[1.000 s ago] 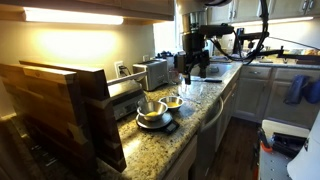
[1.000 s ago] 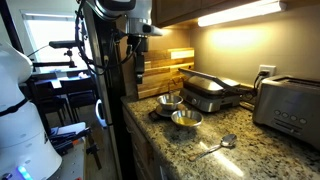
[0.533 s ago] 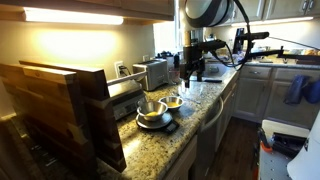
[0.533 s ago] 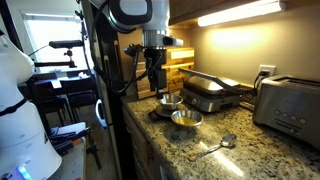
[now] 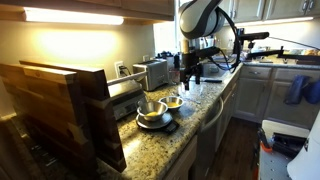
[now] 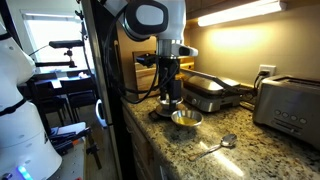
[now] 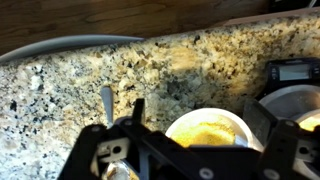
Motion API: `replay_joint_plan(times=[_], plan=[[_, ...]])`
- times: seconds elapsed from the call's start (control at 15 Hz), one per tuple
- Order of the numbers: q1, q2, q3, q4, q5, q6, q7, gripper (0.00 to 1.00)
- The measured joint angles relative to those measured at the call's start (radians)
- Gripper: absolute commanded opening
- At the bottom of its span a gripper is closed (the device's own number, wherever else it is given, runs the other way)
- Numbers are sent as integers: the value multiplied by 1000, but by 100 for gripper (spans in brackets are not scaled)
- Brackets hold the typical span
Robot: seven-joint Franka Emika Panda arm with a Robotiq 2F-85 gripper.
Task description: Use the spoon to scoop some powder from the bowl on the right into the bowl on the left
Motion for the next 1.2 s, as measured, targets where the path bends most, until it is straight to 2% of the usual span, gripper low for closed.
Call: replay_joint_plan(times=[0.53,0.87,1.2], plan=[[-9,36,-17,10,-22,20,-21,100],[-42,128,-60,33,-45,184,-135,100],[-73,287,-78,104,-51,344,-191,100]])
